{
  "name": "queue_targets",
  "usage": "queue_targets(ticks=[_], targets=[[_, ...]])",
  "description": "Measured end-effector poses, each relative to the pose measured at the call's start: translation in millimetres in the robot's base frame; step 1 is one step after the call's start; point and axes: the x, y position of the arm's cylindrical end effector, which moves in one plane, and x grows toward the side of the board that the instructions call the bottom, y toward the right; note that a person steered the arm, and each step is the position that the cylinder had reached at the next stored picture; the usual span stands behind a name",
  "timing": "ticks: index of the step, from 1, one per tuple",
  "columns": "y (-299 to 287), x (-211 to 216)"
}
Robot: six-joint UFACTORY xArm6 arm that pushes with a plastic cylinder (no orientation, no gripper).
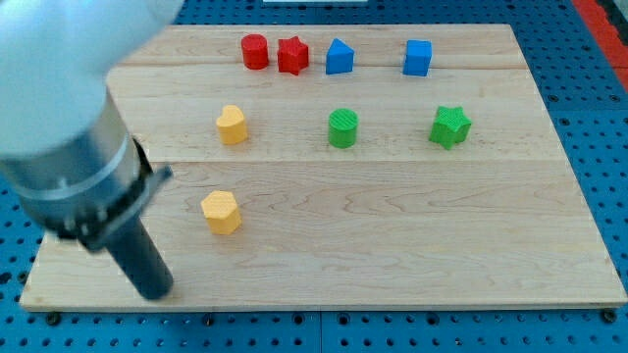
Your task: Push the hexagon towards the center left side of the board
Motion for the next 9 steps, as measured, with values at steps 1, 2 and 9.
queue_targets(ticks=[1, 2, 9], targets=[[36.4, -23.9], [26.6, -43.6], [-45.3, -73.7]])
